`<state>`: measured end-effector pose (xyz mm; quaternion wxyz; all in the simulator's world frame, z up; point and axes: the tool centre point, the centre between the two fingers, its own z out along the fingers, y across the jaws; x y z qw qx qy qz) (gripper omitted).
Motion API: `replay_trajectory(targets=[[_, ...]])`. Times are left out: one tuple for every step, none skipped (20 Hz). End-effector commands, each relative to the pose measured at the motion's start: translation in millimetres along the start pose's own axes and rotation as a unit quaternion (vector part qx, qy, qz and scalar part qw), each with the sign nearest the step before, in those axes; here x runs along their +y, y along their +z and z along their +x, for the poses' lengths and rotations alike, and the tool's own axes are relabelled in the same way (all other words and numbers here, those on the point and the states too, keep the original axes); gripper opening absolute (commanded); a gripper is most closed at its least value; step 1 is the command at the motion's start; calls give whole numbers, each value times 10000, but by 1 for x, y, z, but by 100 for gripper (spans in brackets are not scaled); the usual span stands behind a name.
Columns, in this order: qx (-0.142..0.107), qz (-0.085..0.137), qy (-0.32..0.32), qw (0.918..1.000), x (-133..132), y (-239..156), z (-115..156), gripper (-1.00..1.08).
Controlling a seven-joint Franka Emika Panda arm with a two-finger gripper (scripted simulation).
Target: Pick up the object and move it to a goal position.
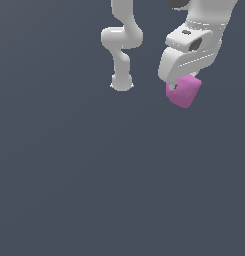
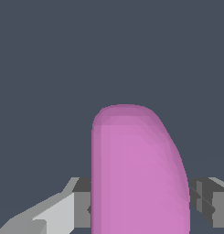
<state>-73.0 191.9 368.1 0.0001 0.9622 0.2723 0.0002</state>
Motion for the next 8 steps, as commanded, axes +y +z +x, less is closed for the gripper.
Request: replay_trajectory(targets=[[-2,2,7,10000,-4,-5,3,-100],[-2,2,7,10000,-4,-6,3,-100],[-2,2,7,10000,-5,-7,4,-100],[-2,2,7,10000,-5,-7,4,-100],[-2,2,7,10000,-4,-6,4,-100],[-2,2,7,10000,-4,-5,4,-100],[-2,2,7,10000,-3,-5,3,-100],[-2,2,7,10000,-3,-4,3,-100]])
